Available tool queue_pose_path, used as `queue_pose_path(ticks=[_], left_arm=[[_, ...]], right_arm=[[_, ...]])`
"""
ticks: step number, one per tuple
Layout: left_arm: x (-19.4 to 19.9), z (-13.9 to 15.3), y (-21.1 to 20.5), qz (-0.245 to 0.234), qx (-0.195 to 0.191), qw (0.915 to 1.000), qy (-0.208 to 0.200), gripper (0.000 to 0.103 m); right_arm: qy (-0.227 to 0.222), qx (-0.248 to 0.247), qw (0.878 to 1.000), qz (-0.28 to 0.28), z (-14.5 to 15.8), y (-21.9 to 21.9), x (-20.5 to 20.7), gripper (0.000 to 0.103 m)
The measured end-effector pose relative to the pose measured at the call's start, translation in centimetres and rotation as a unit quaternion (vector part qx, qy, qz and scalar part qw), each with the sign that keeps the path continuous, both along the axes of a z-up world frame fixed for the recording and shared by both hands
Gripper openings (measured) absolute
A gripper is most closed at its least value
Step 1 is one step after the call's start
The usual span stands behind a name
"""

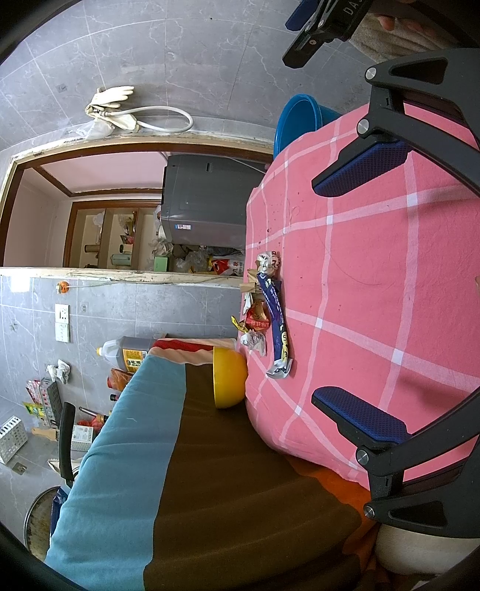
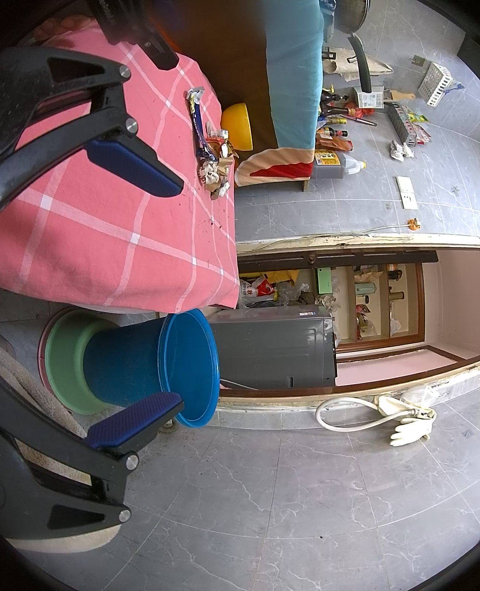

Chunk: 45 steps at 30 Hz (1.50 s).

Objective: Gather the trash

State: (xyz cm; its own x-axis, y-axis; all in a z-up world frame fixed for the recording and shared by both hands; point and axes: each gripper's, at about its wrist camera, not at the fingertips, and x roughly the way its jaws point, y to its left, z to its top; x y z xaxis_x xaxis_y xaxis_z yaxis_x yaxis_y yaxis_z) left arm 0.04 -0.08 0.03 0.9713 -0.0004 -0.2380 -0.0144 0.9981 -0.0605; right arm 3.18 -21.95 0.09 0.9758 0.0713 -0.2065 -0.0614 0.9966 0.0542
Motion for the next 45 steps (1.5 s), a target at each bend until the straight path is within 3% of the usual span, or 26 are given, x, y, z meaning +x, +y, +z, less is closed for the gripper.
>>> queue_pose_path(ticks=[9,18,35,39,45], left_arm=[[0.2,0.3,-0.7,0.007,-0.003,1.0000,0.001,0.101],[2.6,1.8,1.0,0.009,0.001,1.0000,-0.003,0.101],[7.9,5.4,6.0,0.041,-0.005,0.9992,-0.003,0.101],[9.3,5.2,7.2,0.058,-0.008,0.9981,0.020,0.101],[11.2,3.5,7.8,0.076,0.009,0.9941,0.077,0.100]], right_arm=[[0.010,-0.002,1.000,0.004,-0.4,0.3,0.2,0.103],[0.028,0.000,0.999,0.019,1.4,1.2,2.5,0.103],[-0.053,-0.014,0.995,0.078,7.0,4.7,9.1,0.103],[-0.058,-0.017,0.993,0.097,7.5,5.9,11.2,0.103],[-0.001,-0.030,0.992,0.124,6.1,8.1,15.2,0.103]])
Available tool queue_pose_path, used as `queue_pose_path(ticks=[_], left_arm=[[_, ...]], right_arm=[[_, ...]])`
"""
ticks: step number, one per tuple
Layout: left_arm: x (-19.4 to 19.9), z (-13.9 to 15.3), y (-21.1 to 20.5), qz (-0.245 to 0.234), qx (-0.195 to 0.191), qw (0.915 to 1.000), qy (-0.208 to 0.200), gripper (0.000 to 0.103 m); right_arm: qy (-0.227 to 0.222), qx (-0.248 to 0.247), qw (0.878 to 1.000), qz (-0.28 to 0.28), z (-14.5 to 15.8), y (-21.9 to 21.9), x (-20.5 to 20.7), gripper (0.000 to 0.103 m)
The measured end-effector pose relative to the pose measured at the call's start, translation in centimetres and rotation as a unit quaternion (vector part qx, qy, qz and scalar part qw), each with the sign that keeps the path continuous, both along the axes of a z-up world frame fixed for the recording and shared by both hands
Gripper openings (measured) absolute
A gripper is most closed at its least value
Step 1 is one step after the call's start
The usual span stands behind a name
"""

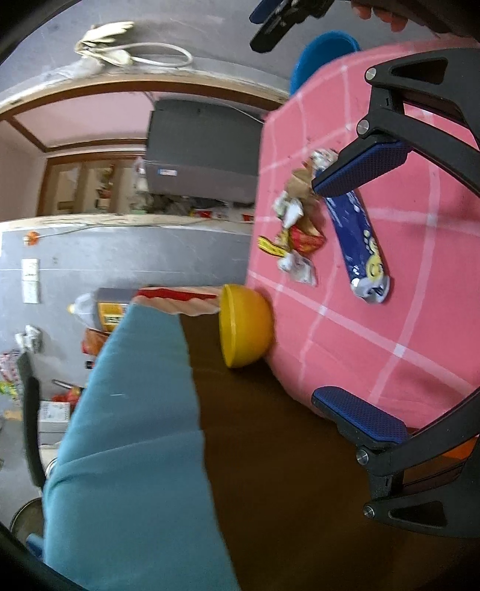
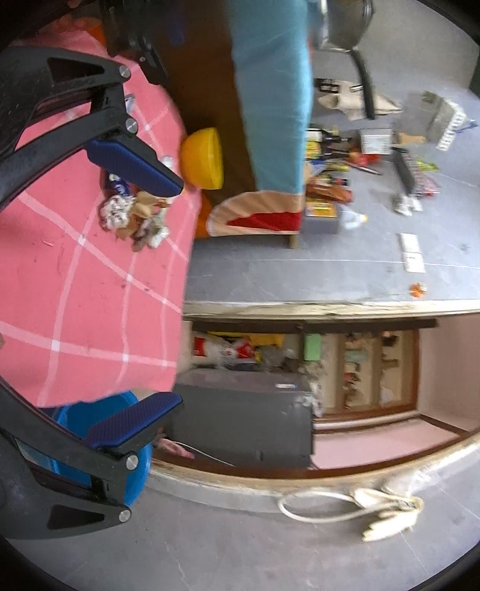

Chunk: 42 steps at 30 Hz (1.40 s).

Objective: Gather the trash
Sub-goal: 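Grasp the blue wrapper with the left gripper while the right gripper grasps the white wrapper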

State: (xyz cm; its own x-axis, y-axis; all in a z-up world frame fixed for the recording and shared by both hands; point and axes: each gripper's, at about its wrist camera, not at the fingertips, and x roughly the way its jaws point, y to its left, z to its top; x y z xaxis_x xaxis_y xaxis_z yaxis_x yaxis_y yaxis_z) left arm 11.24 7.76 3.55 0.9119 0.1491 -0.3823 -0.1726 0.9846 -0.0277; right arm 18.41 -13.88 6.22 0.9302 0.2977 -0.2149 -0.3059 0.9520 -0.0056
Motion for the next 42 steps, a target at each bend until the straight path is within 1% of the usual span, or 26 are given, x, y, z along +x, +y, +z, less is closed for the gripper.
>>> queue_pose_path(ticks=[2,4,5,6,7,8,10,12,14,16,19,20,21,24,27,30,36,38,39,40,42], left_arm=[[0.6,-0.5,0.1,-0.002,-0.005,0.9998,0.020,0.096],[1.2,-0.9,0.4,-0.005,-0.017,0.9989,0.043,0.085],[1.5,-1.2,0.6,-0.007,-0.026,0.9981,0.055,0.082],[1.9,-1.5,0.8,-0.011,-0.036,0.9970,0.068,0.076],[2.1,-1.6,0.9,-0.013,-0.041,0.9962,0.076,0.067],[2.3,-1.8,1.1,-0.014,-0.050,0.9949,0.086,0.065],[2.7,-2.2,1.5,-0.016,-0.062,0.9926,0.103,0.056],[3.1,-2.5,1.7,-0.024,-0.074,0.9900,0.118,0.050],[3.5,-2.8,1.7,-0.031,-0.079,0.9878,0.131,0.044],[3.9,-3.2,1.7,-0.032,-0.080,0.9853,0.147,0.036],[4.5,-3.7,1.7,-0.040,-0.086,0.9808,0.171,0.026],[4.7,-3.8,1.8,-0.041,-0.090,0.9791,0.178,0.024],[4.8,-3.9,1.8,-0.041,-0.093,0.9780,0.182,0.022],[4.7,-3.8,1.9,-0.038,-0.093,0.9784,0.180,0.019],[4.6,-3.6,1.7,-0.035,-0.089,0.9790,0.180,0.016],[4.7,-3.6,1.5,-0.030,-0.083,0.9797,0.180,0.015],[5.1,-3.7,1.6,-0.024,-0.082,0.9803,0.178,0.013],[5.1,-3.6,1.5,-0.024,-0.081,0.9807,0.177,0.012],[5.1,-3.5,1.5,-0.024,-0.080,0.9810,0.175,0.011],[5.1,-3.5,1.5,-0.024,-0.080,0.9812,0.174,0.010],[5.0,-3.4,1.5,-0.024,-0.079,0.9818,0.171,0.009]], right_arm=[[0.025,-0.004,1.000,0.007,-0.8,0.4,0.9,0.103],[0.046,-0.005,0.999,0.009,-1.5,0.7,1.6,0.103],[0.057,-0.008,0.998,0.010,-1.9,0.8,1.9,0.103],[0.067,-0.013,0.998,0.013,-2.2,1.0,2.3,0.103],[0.083,-0.021,0.996,0.016,-2.6,1.3,2.8,0.103],[0.095,-0.029,0.995,0.016,-3.0,1.6,3.2,0.103],[0.115,-0.043,0.992,0.025,-3.6,2.1,3.8,0.103],[0.136,-0.055,0.989,0.036,-4.3,2.7,4.4,0.103],[0.155,-0.066,0.985,0.046,-5.0,3.4,5.0,0.103],[0.170,-0.072,0.981,0.057,-5.4,3.9,5.3,0.103],[0.187,-0.091,0.976,0.068,-6.0,4.8,5.8,0.103],[0.193,-0.097,0.974,0.073,-6.1,5.1,5.9,0.102],[0.199,-0.102,0.972,0.077,-6.3,5.4,6.2,0.096],[0.214,-0.111,0.966,0.091,-6.8,6.2,6.9,0.088],[0.226,-0.120,0.960,0.110,-7.1,6.9,7.4,0.083],[0.233,-0.130,0.955,0.127,-7.2,7.7,8.0,0.080],[0.234,-0.148,0.950,0.148,-7.2,9.3,9.0,0.073],[0.238,-0.149,0.947,0.154,-7.4,9.7,9.3,0.065],[0.242,-0.148,0.946,0.158,-7.5,9.8,9.4,0.053],[0.244,-0.147,0.945,0.160,-7.6,9.8,9.5,0.047],[0.245,-0.141,0.945,0.164,-7.6,9.6,9.5,0.046]])
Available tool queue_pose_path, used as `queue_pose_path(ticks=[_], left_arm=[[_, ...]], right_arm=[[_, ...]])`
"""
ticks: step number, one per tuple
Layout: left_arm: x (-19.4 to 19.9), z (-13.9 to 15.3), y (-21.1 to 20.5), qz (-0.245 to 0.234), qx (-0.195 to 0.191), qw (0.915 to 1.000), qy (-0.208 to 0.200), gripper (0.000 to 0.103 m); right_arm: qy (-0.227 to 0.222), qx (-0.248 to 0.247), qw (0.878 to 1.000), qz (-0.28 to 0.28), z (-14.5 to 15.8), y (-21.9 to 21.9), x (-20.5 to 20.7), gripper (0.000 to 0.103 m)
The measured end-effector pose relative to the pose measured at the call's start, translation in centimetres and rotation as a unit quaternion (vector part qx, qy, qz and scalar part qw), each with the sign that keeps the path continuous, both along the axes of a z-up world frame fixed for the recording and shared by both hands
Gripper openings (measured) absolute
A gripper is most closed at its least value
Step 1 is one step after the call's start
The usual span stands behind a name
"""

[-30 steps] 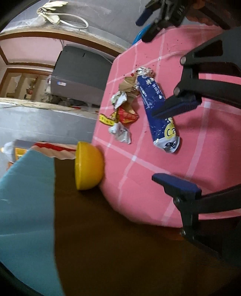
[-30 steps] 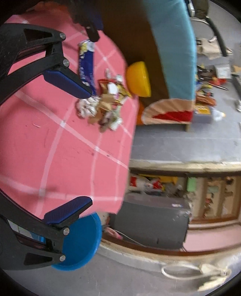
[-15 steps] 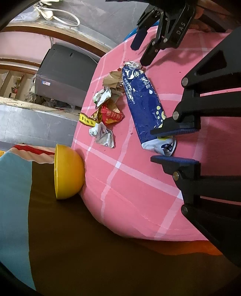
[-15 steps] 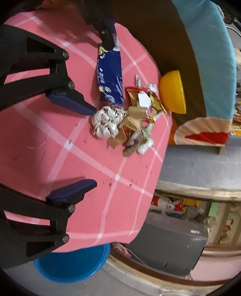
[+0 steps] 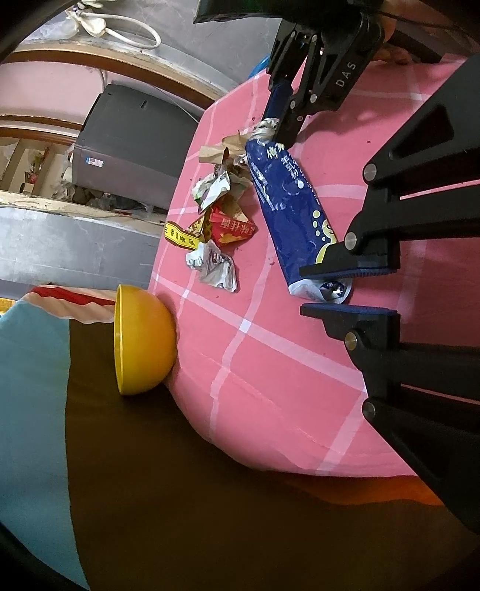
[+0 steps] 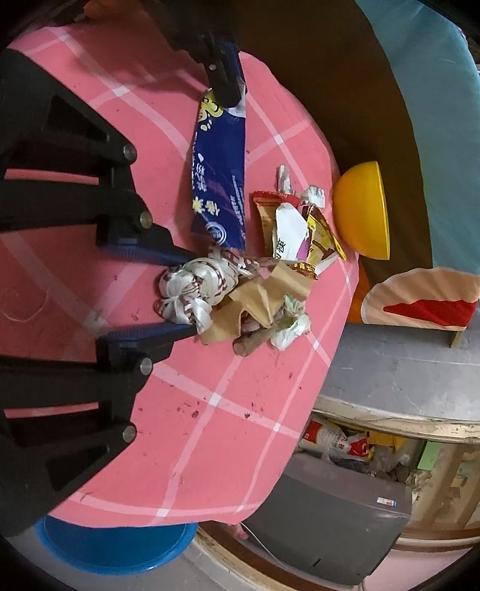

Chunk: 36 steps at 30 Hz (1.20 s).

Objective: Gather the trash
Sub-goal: 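Grasp the blue wrapper with the left gripper while the right gripper grasps the white wrapper, then carry both wrappers over the blue bucket and open both grippers to drop them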

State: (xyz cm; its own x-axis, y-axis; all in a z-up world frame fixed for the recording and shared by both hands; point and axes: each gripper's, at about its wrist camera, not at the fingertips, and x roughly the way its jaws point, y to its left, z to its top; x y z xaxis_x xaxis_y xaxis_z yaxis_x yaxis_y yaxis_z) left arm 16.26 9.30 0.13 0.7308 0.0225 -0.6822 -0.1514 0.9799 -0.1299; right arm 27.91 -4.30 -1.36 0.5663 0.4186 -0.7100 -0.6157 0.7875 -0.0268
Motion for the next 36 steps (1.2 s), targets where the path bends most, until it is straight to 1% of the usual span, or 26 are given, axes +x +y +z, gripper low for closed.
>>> queue_pose_path(ticks=[5,7,10,13,15,18,20,23,26,29,32,36], left_arm=[[-0.7,0.4,0.2,0.006,-0.004,0.9998,-0.018,0.007],[-1.2,0.7,0.1,0.003,-0.005,0.9995,-0.032,0.007],[-2.1,1.3,-0.3,0.002,0.000,0.9984,-0.057,0.007],[-3.2,1.9,-1.2,0.000,0.004,0.9965,-0.084,0.007],[-3.7,2.4,-1.8,0.001,0.009,0.9948,-0.102,0.007],[-4.0,3.5,-2.6,0.002,0.008,0.9912,-0.132,0.007],[-4.1,4.4,-3.2,0.000,0.006,0.9882,-0.153,0.007],[-3.9,6.0,-4.5,-0.006,0.003,0.9824,-0.187,0.007],[-3.1,7.6,-6.4,-0.015,-0.006,0.9761,-0.217,0.007],[-1.9,9.1,-8.4,-0.029,-0.017,0.9696,-0.242,0.007],[-0.4,10.4,-10.7,-0.048,-0.024,0.9628,-0.265,0.007],[2.1,11.7,-14.2,-0.073,-0.031,0.9574,-0.278,0.007]], right_arm=[[0.004,0.027,1.000,-0.005,0.2,-1.2,-0.6,0.044],[0.005,0.041,0.999,-0.008,0.3,-1.9,-1.1,0.043],[-0.007,0.055,0.998,-0.011,0.6,-3.0,-2.1,0.043],[-0.029,0.064,0.997,-0.018,1.0,-4.0,-3.3,0.043],[-0.050,0.071,0.996,-0.025,1.6,-4.7,-4.2,0.043],[-0.083,0.088,0.992,-0.039,2.7,-6.0,-5.2,0.043],[-0.107,0.105,0.987,-0.054,3.7,-7.0,-5.7,0.043],[-0.150,0.133,0.976,-0.084,5.3,-9.0,-6.5,0.043],[-0.197,0.156,0.961,-0.119,7.2,-11.3,-7.2,0.043],[-0.229,0.170,0.947,-0.149,8.8,-13.3,-7.3,0.043],[-0.253,0.173,0.935,-0.177,9.8,-15.3,-7.5,0.044],[-0.268,0.171,0.923,-0.215,10.6,-17.8,-7.3,0.044]])
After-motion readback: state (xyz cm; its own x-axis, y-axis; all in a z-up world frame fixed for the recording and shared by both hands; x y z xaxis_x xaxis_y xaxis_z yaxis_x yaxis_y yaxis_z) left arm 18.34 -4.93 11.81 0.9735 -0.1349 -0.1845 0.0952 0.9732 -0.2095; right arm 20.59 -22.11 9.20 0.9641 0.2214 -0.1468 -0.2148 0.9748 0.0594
